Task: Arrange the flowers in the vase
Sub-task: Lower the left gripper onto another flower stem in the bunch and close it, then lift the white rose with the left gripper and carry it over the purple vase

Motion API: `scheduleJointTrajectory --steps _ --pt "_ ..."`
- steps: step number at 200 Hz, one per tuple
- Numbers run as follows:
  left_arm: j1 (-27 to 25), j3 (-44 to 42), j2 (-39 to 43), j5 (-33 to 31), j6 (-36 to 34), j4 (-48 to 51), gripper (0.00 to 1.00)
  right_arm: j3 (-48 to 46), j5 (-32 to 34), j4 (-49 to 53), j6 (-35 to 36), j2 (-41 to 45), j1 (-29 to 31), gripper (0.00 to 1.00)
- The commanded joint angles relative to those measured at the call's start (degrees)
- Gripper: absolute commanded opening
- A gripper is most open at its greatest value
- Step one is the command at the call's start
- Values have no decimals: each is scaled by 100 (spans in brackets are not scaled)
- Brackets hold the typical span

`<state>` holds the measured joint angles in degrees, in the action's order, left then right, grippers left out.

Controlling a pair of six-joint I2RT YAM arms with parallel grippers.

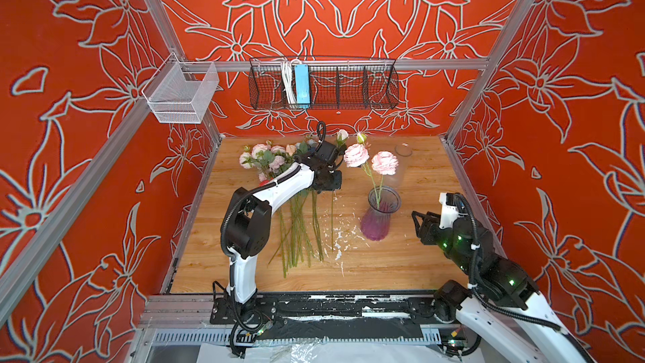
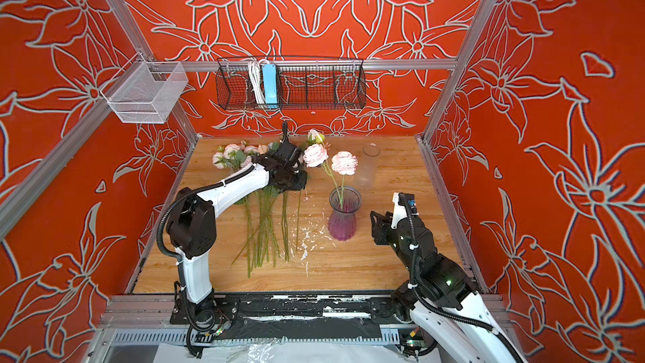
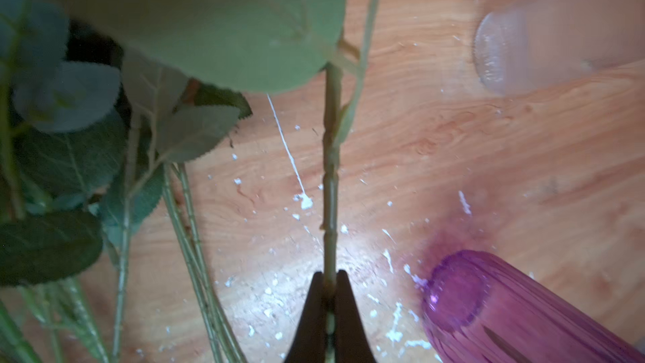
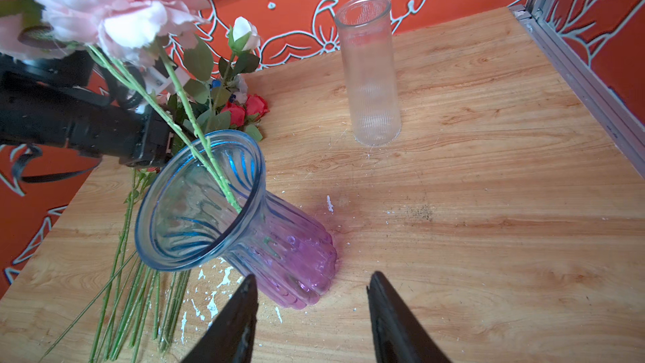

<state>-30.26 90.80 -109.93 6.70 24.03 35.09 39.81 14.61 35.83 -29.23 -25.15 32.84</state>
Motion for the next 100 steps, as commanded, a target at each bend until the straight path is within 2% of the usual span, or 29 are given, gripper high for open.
scheduleJointTrajectory --steps 1,53,100 --pt "11 -515 599 329 315 -513 0 141 173 108 -3 100 22 52" --pt "10 -2219 2619 506 476 -1988 0 115 249 -74 23 197 23 52" --pt "3 -3526 4560 258 274 -2766 0 69 -174 -565 156 302 28 60"
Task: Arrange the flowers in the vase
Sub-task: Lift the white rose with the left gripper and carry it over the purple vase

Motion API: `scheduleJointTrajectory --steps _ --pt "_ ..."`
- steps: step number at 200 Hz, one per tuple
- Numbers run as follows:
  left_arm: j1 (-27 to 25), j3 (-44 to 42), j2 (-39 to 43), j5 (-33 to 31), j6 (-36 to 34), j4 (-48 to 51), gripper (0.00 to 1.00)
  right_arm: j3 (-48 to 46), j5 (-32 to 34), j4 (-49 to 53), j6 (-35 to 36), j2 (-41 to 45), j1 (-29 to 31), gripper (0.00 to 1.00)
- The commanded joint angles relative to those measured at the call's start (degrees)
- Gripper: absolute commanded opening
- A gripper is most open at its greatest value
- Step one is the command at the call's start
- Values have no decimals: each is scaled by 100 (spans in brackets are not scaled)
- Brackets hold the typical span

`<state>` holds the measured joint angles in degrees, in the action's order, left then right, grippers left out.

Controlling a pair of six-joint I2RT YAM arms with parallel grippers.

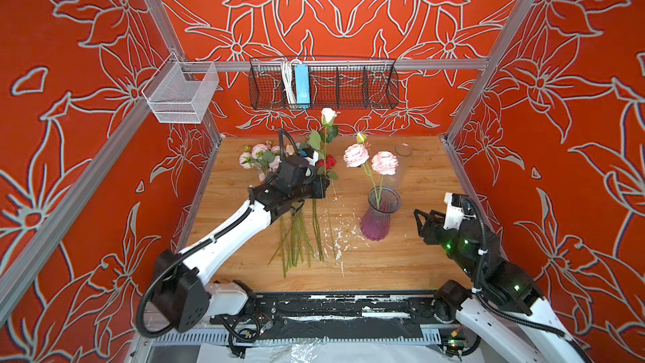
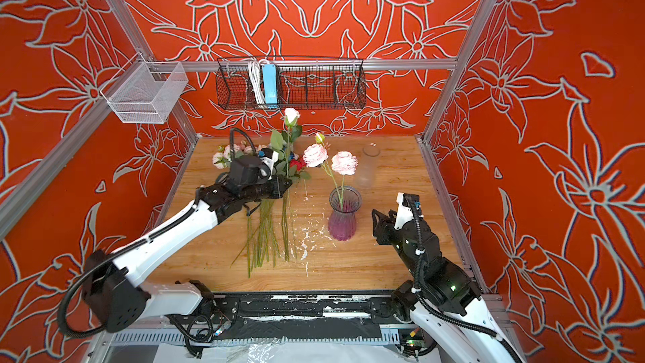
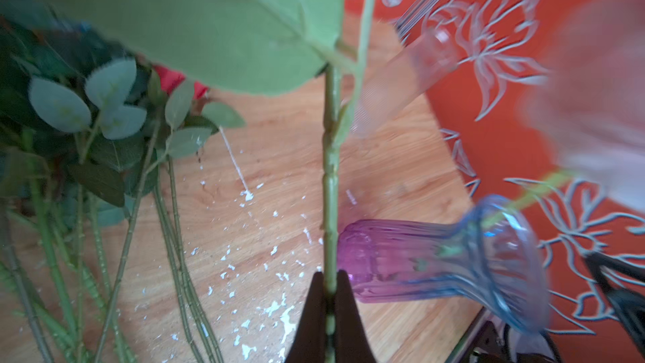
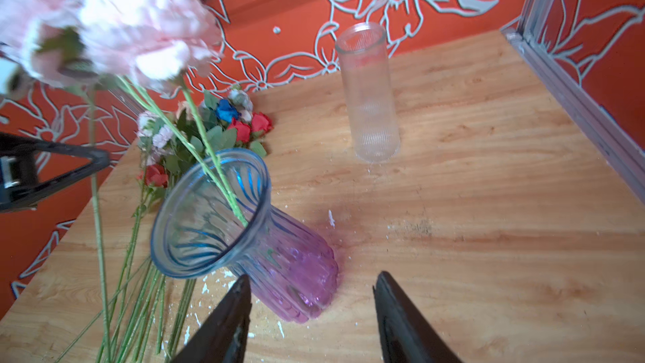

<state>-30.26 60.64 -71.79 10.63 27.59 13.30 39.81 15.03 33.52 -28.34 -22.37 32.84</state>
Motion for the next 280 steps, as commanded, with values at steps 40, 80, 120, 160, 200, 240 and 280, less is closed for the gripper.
scheduleJointTrajectory --steps 40,80,120,160,200,240,280 --pt "-54 -885 2419 -597 -526 -574 0 -154 -520 -805 206 62 25 67" --pt "-240 -647 2919 -686 -797 -1080 0 -334 -920 -1282 245 130 25 76" --pt "-1024 510 1965 -540 -1633 -1356 0 -205 -193 -595 -92 -186 23 73" --pt "-1713 1877 503 -153 -2523 -2095 0 -593 1217 -327 -857 294 21 72" --pt "-1878 3366 -895 214 -2919 -2133 0 -553 1491 -99 -829 538 14 72" --pt "-1887 4298 -1863 329 -3014 -1952 0 -510 1587 112 -745 791 18 72" --pt "-1887 4193 -2334 179 -3132 -2097 0 -510 1651 249 -672 979 13 72"
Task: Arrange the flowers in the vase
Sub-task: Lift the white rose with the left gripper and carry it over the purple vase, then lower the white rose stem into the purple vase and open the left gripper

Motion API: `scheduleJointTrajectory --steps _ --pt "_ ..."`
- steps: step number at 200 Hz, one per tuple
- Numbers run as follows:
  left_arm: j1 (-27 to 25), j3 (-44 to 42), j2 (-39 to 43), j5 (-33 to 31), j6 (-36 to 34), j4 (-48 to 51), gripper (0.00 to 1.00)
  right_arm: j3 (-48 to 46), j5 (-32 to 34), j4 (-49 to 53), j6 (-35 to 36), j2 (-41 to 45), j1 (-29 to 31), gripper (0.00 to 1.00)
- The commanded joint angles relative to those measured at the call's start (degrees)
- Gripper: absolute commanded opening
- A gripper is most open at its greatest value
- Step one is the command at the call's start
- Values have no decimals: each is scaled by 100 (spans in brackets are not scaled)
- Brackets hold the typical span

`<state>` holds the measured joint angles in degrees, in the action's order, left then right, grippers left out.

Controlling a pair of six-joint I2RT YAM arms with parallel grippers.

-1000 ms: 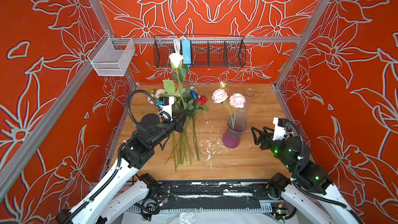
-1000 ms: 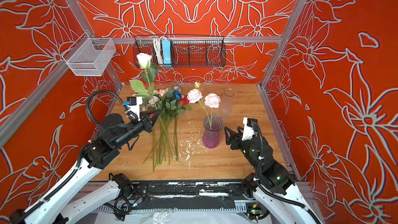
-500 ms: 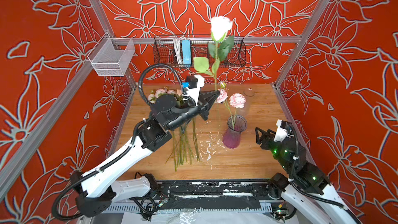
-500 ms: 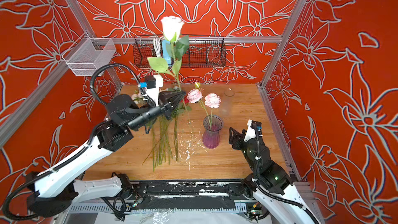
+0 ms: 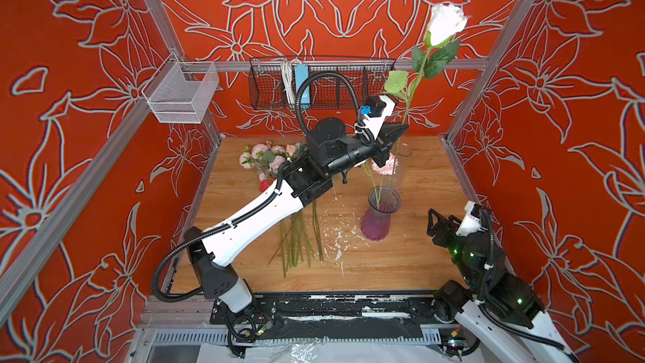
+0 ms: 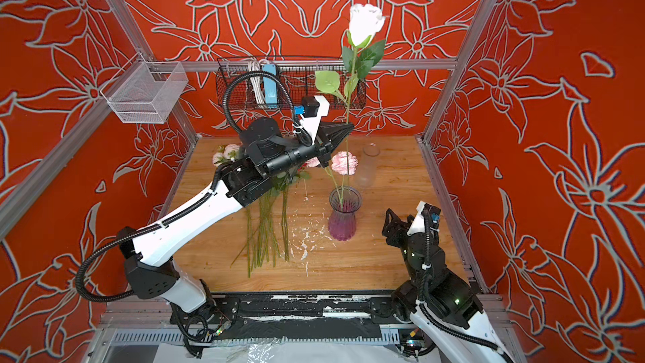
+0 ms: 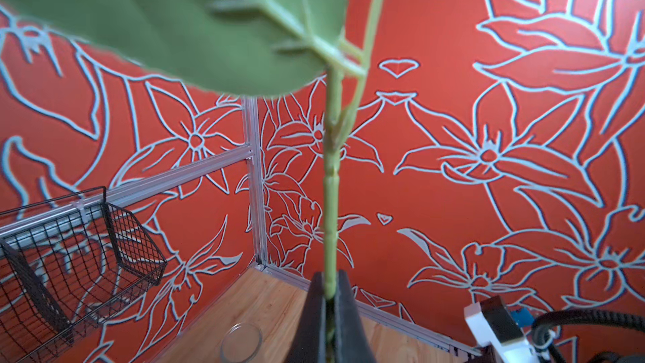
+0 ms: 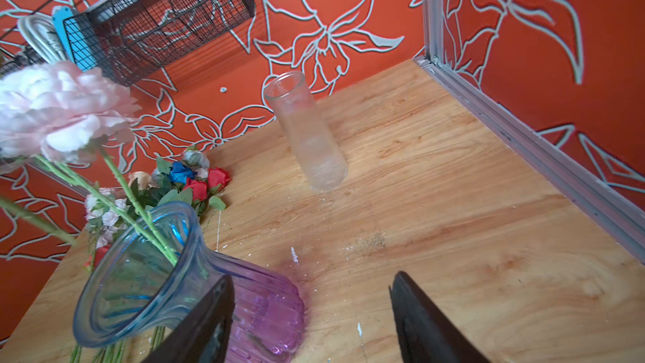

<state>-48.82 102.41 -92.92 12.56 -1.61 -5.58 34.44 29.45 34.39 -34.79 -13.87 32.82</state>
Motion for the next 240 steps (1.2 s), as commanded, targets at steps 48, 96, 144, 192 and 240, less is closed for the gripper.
scheduleJointTrajectory --steps 48,96,144,192,240 --pt "-164 -683 -390 -193 -249 -412 0 -31 89 226 -63 148 22 72" --pt "-290 -1522 -222 -403 -104 -600 0 -110 -21 80 -42 22 21 73" --pt "-483 -1759 -184 -711 -249 -329 1 -52 -203 5 -17 -221 22 74" --pt "-505 -2208 101 -964 -69 -456 32 36 -373 7 57 -314 24 74" --pt "-548 -2451 387 -1035 70 -487 34 101 -516 -28 130 -397 21 74"
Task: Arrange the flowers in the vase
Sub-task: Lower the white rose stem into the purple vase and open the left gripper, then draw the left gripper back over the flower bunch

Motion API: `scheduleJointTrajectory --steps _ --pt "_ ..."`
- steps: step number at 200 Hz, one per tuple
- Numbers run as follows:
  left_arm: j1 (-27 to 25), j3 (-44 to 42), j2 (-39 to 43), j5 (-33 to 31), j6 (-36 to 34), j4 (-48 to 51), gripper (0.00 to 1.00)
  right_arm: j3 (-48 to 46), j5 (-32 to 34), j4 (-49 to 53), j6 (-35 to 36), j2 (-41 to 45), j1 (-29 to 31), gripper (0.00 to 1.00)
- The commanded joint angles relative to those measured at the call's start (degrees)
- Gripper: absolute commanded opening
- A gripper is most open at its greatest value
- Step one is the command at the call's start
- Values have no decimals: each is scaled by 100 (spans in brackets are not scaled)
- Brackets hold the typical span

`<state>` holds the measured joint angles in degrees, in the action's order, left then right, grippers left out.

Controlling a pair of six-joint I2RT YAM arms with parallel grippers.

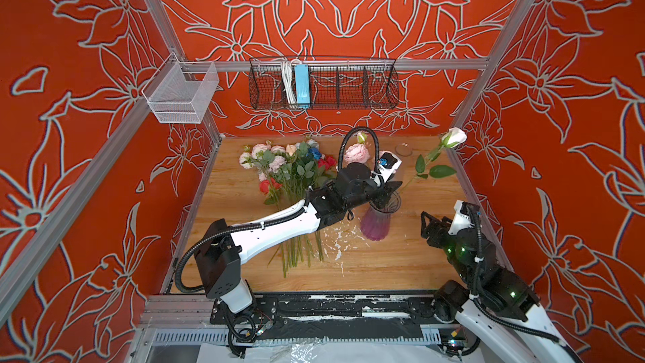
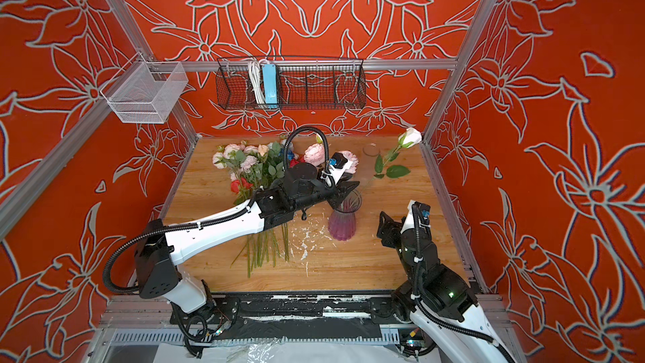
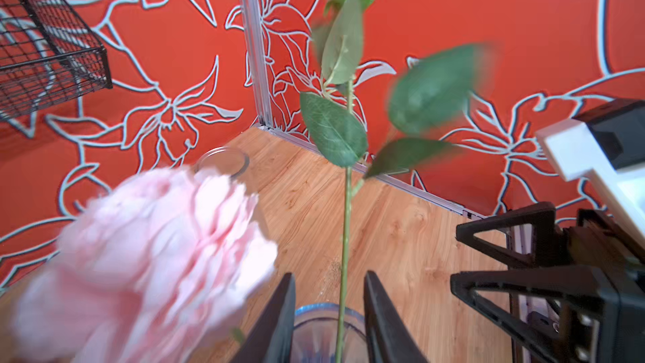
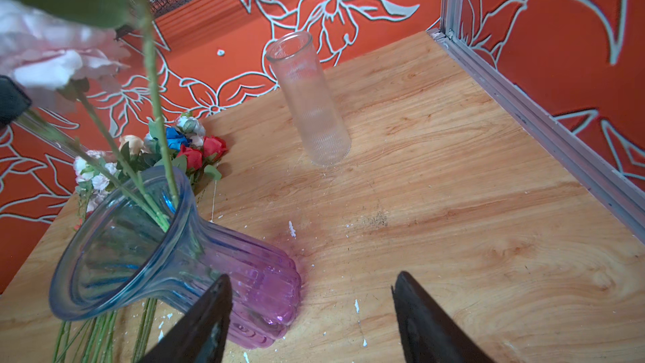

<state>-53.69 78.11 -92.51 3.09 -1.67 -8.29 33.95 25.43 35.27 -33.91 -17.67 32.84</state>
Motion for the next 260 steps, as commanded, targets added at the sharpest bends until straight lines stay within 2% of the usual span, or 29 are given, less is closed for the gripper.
scheduleJointTrajectory --steps 1,63,114,155,196,216,244,260 --pt "-61 -27 351 -94 82 -216 34 152 -116 -112 42 -21 16 74" --pt "-106 -225 1021 -54 453 13 35 175 -303 -74 49 -48 17 74" --pt "-106 -902 1987 -452 680 320 36 10 -346 -41 -10 16 21 74" --pt "-105 -1627 2938 -1376 811 671 39 -62 -373 -208 -17 -100 16 74" --pt "-60 -2340 3547 -3113 1253 1162 46 -155 -311 -336 -258 -215 23 73" --pt "330 -2520 3784 -3386 1929 1770 48 -181 -302 -339 -379 -297 15 72" --pt "1333 -2680 3724 -2932 3165 2618 51 -210 -311 -360 -508 -441 12 71" --pt "1834 -2779 3643 -2504 3575 2819 55 -249 -386 -384 -539 -498 19 71"
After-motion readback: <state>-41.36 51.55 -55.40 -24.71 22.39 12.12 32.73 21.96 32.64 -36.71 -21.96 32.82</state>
